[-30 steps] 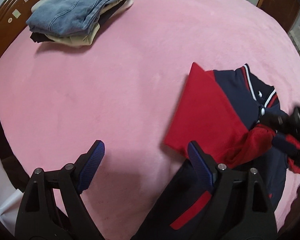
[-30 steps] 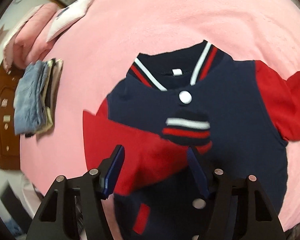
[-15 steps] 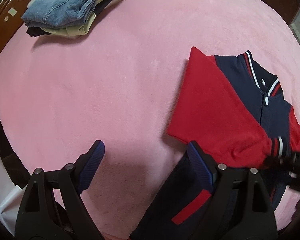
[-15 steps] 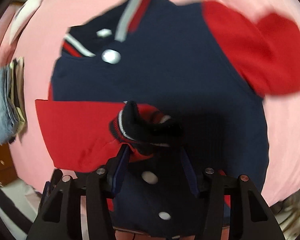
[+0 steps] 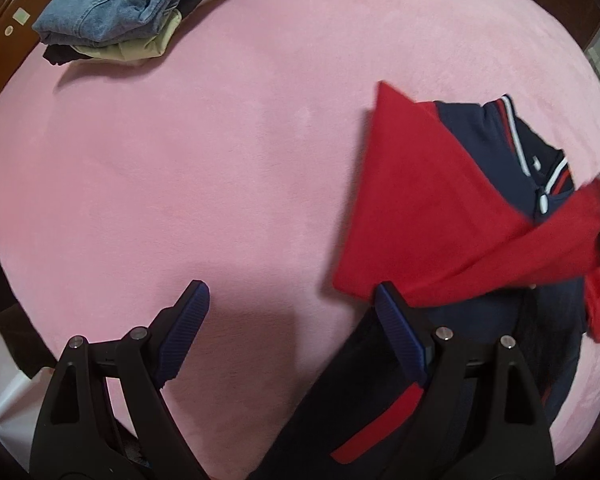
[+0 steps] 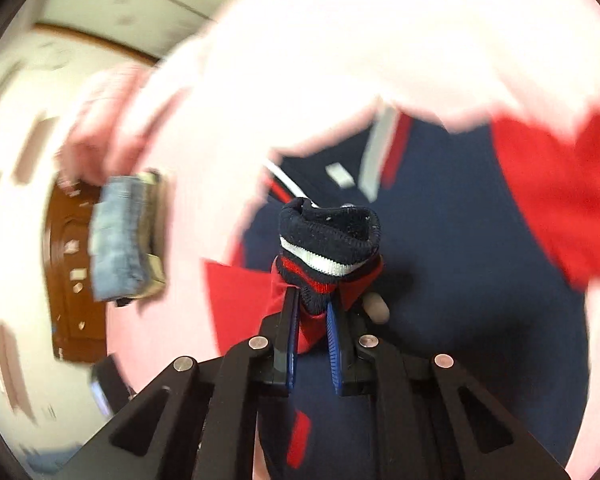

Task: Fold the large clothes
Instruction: 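Fold the held red sleeve across the navy body with the left gripper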

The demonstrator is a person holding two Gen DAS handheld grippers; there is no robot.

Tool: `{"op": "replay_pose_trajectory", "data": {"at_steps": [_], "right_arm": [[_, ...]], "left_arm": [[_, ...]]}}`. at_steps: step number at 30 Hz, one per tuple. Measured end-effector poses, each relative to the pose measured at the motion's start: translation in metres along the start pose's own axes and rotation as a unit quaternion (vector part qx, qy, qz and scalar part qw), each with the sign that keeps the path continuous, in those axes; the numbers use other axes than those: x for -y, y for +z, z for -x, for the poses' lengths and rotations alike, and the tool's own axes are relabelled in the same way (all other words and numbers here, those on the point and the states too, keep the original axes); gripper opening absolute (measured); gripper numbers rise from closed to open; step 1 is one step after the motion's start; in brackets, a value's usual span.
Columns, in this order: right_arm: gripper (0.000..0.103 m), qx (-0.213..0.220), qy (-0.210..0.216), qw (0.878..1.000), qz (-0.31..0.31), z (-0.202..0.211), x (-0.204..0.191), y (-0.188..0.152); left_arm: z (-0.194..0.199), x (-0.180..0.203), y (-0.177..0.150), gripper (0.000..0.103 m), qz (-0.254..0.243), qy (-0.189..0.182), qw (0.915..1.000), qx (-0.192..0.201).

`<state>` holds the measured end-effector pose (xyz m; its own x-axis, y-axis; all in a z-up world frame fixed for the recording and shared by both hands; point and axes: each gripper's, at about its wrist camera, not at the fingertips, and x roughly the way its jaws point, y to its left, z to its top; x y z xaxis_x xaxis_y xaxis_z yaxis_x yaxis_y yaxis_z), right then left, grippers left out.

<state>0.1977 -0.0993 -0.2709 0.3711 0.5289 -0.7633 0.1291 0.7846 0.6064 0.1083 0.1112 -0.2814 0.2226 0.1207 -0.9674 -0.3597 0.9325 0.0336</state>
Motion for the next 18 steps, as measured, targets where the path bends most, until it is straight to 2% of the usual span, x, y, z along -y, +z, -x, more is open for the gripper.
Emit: {"op": "replay_pose_trajectory", "data": {"at_steps": [3,4,5,6,7,9,10,11,13,15,18], "right_arm": [[0.012,0.060,-0.011,0.996,0.070,0.024,-0.015,0.007],[0.014,0.081,-0.042,0.991,0.093,0.025,-0.011,0.007],[0.019,0.083,-0.065,0.989,0.102,0.030,-0.008,0.007],[0.026,0.066,-0.113,0.986,0.106,0.023,0.002,0.008],[0.028,0.045,-0.148,0.983,0.101,0.017,0.012,0.010],[0.029,0.025,-0.181,0.980,0.076,0.012,0.034,0.012],[0.038,0.023,-0.185,0.981,0.048,0.017,0.045,0.013],[0.053,0.023,-0.184,0.982,0.024,0.023,0.052,0.013],[0.070,0.034,-0.167,0.985,-0.008,0.041,0.069,0.013],[0.070,0.042,-0.127,0.990,-0.037,0.044,0.070,0.017],[0.071,0.010,-0.059,0.995,-0.077,0.053,0.088,0.017]], "left_arm": [[0.001,0.007,0.000,0.083,-0.009,-0.007,0.9999,0.007],[0.000,0.011,-0.001,0.083,-0.015,-0.004,0.9999,0.006],[0.000,0.014,-0.003,0.083,-0.022,-0.002,0.9997,0.004],[0.001,0.016,-0.003,0.083,-0.025,-0.002,0.9997,0.004],[0.001,0.017,-0.005,0.083,-0.028,-0.002,0.9996,0.003],[0.003,0.020,-0.008,0.083,-0.035,-0.005,0.9994,0.001],[0.003,0.020,-0.009,0.083,-0.039,-0.004,0.9992,0.000],[0.004,0.020,-0.010,0.083,-0.042,-0.001,0.9991,0.000],[0.005,0.019,-0.011,0.083,-0.043,0.000,0.9991,0.002],[0.004,0.015,-0.008,0.083,-0.038,0.002,0.9993,0.005],[0.006,0.013,-0.006,0.083,-0.033,0.002,0.9994,0.008]]}}
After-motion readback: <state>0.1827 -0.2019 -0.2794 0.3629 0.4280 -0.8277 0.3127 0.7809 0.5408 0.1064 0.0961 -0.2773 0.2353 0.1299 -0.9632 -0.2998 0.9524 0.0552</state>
